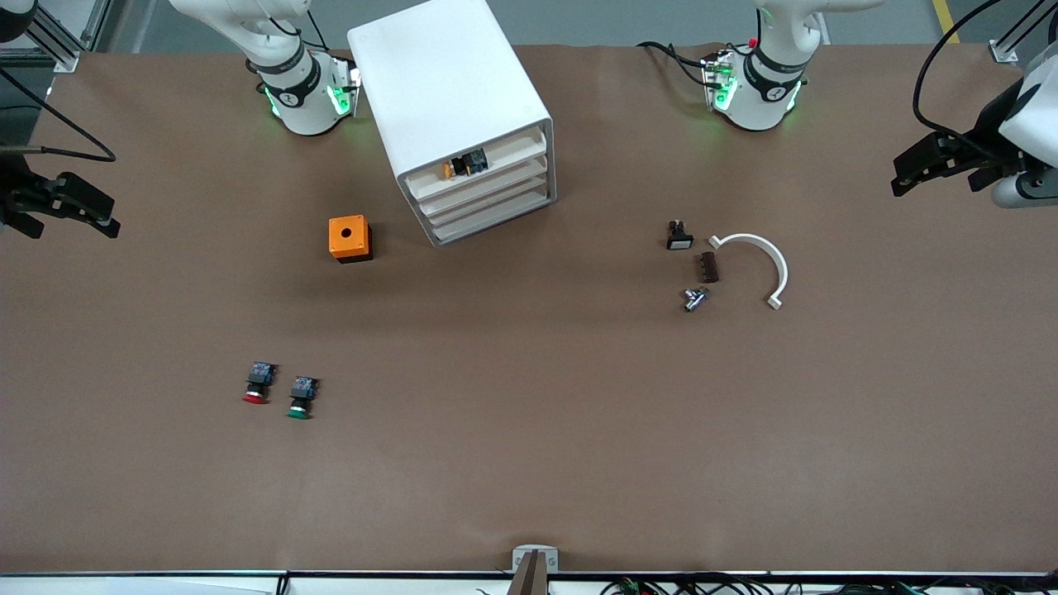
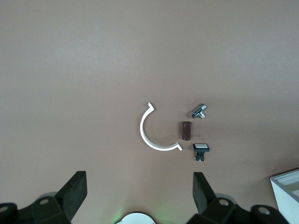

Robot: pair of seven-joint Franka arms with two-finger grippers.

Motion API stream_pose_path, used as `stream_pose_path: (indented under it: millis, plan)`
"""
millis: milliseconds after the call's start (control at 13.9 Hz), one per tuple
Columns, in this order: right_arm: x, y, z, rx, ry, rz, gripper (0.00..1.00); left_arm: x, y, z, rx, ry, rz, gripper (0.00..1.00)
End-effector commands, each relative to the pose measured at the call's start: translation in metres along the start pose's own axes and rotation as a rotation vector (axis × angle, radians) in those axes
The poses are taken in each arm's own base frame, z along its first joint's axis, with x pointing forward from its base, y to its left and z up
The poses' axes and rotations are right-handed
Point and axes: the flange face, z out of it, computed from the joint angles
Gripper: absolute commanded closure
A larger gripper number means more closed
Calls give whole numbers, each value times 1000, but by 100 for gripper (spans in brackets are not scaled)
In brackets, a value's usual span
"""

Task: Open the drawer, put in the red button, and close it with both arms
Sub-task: 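Move the left gripper toward the cabinet while the right gripper reaches the buttons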

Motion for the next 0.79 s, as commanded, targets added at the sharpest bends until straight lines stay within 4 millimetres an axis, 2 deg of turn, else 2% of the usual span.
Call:
stream_pose_path:
  millis: [0,144,361,505,649,721]
  plan:
    - [-7,1,-4,-7,0,3,0,2,0,-5,16,0,3,0]
    - [-7,1,-4,-7,0,2,0,3,1,-5,16,0,7,0]
    - [-7,3,-4,-2,-2,2,0,27,4,19,15,-42,12,0]
    - [-5,8,-1,5,-8,7,0,50,11,49,13,-91,20,0]
    - [-3,5,-1,3,-2,1,0,64,20,79,0,-141,21,0]
    - [-1,5,1,0,-2,-1,0,74,34,99,-9,-164,17,0]
